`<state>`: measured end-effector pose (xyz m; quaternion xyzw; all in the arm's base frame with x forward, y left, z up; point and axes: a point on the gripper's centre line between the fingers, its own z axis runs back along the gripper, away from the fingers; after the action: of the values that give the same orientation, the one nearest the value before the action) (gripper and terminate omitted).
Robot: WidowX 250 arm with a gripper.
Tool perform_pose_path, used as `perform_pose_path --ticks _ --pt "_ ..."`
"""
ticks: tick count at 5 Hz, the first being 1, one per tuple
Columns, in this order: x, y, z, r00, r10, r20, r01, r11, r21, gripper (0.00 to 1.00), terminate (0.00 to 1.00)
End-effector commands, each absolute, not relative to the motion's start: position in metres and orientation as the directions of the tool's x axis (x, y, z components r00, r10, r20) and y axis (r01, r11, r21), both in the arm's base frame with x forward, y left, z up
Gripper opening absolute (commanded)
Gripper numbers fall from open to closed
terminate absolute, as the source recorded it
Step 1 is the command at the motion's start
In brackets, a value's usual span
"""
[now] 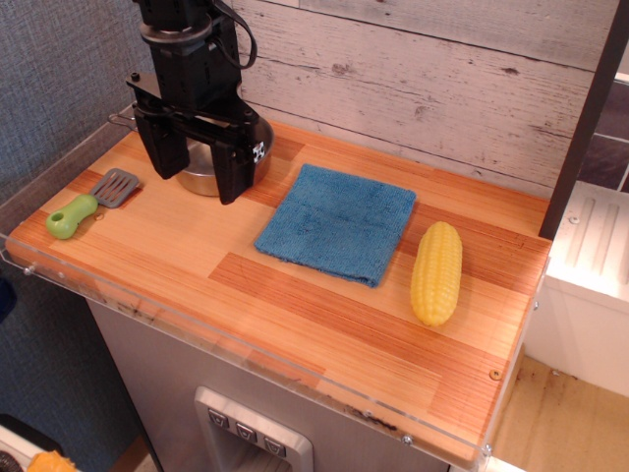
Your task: Place the blue cloth on the front edge of the table
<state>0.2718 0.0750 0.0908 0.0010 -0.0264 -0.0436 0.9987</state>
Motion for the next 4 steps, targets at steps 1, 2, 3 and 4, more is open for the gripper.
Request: perform_pose_path --ticks 1,2,3,4 --pt "0.272 0.075 0.091 0.995 -0.087 0.053 0.087 0.996 0.004 1.0 0.0" --pt "0.294 0.055 0.082 0.995 -0.079 0.058 0.08 0.997 -0.017 1.0 0.0" --pt "0.324 0.032 0.073 0.994 -0.088 0.072 0.087 0.996 0.015 1.0 0.0" --pt "0.345 0.019 0.06 0.995 -0.06 0.084 0.057 0.997 0.043 1.0 0.0"
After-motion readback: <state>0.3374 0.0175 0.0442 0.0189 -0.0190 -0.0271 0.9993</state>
